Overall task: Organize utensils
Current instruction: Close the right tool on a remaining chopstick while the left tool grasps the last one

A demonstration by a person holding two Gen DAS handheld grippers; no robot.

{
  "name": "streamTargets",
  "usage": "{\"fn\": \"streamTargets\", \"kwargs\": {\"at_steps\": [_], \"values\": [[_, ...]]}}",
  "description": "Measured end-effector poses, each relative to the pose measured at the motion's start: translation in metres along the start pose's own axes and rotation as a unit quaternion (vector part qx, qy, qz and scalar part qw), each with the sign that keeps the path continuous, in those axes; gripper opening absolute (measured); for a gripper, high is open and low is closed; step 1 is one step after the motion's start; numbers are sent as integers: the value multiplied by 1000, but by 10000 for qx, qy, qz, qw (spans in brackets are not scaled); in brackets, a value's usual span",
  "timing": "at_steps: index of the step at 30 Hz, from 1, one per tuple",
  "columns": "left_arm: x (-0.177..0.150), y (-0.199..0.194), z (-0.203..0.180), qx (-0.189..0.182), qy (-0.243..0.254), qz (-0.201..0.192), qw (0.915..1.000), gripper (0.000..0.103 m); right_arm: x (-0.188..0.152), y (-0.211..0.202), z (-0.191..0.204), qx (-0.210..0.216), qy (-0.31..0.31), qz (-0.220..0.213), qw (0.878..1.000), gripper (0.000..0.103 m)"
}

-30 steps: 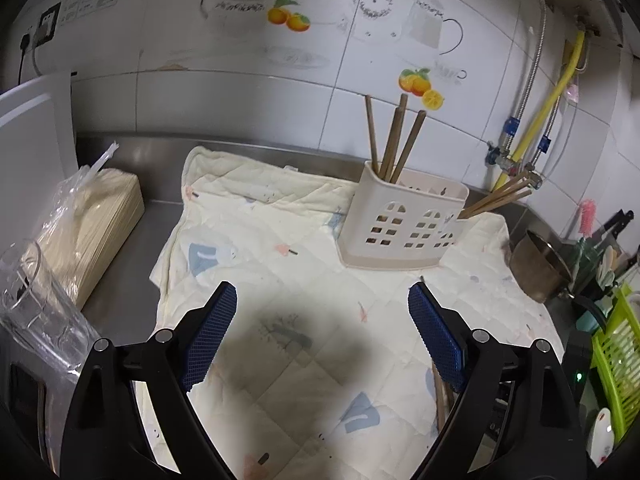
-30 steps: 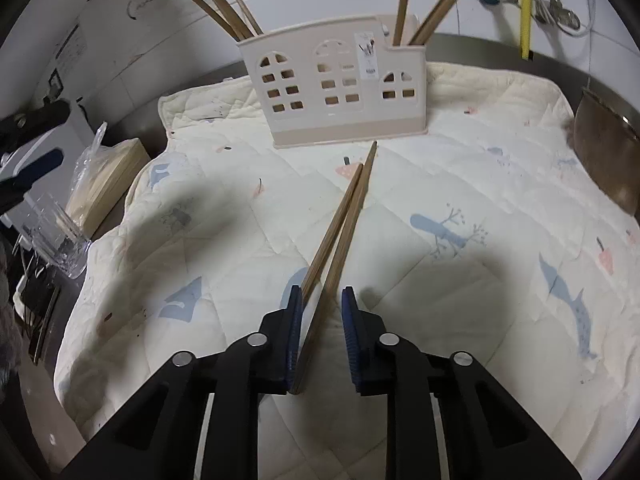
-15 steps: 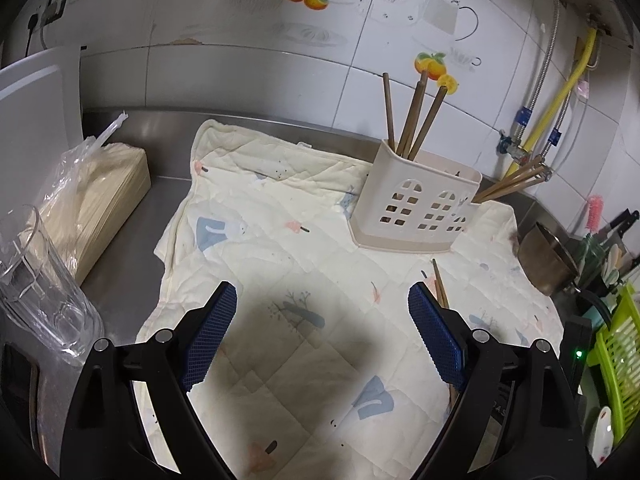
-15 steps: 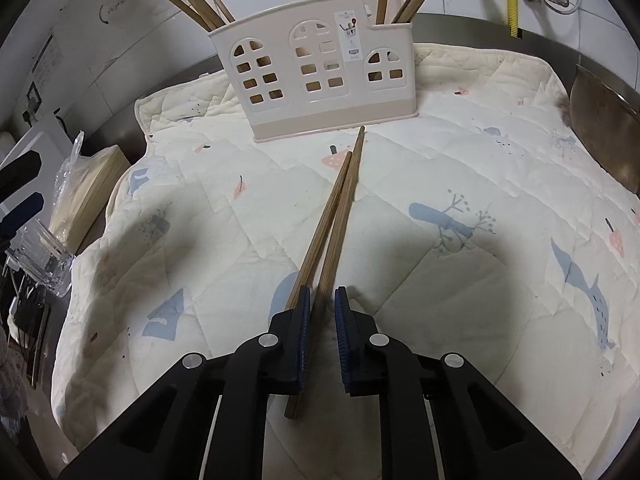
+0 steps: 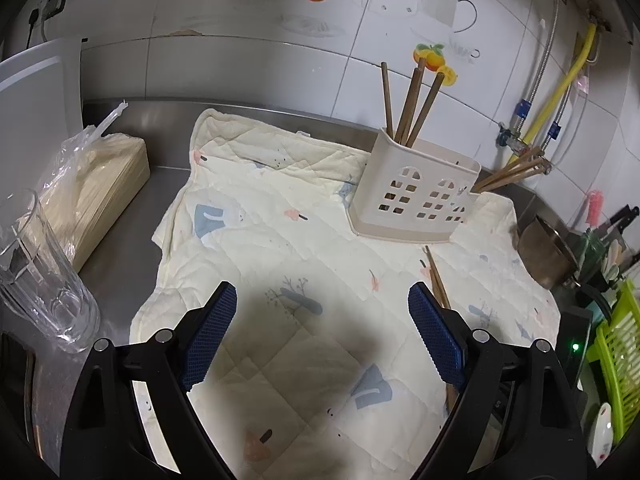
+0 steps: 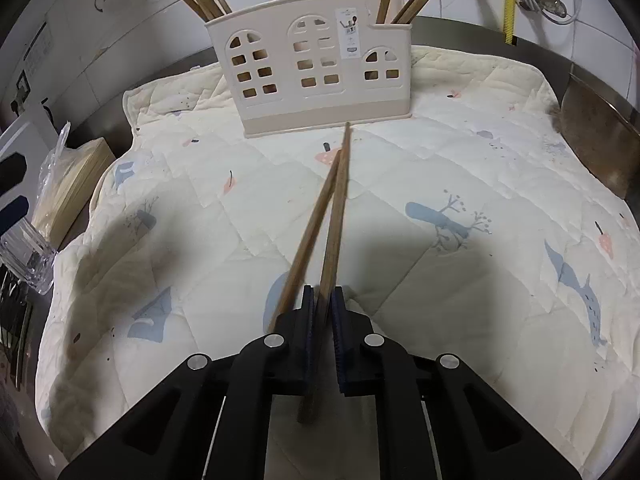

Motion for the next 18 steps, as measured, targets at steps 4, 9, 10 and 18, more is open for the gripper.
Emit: {"fn": "streamTargets", "kwargs": {"at_steps": [4, 9, 10, 18], "values": [[-5, -1, -6, -16, 37, 33, 10000, 87, 2, -8, -4, -28, -38, -117, 9999, 6], [-13, 1, -15, -84, 80, 125, 9999, 87, 4, -24, -11, -18, -75, -331, 9994, 6], [-16, 1, -18, -97, 111, 152, 9998, 87, 5, -28, -12, 12, -75, -378, 9993, 6], [-43, 11, -41, -338, 313, 459, 9979, 87, 12, -58, -20, 127, -169, -785, 9967, 6]]}}
Point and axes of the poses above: each gripper's, at about its wrist camera, not at the fingertips, and y roughly the way its jaws point, z to its left, x to its top, the point moved 6 cm from there along y, roughly the way its jaws point, and after that the axes turned 2 degrees about x, right-handed, at the moved point
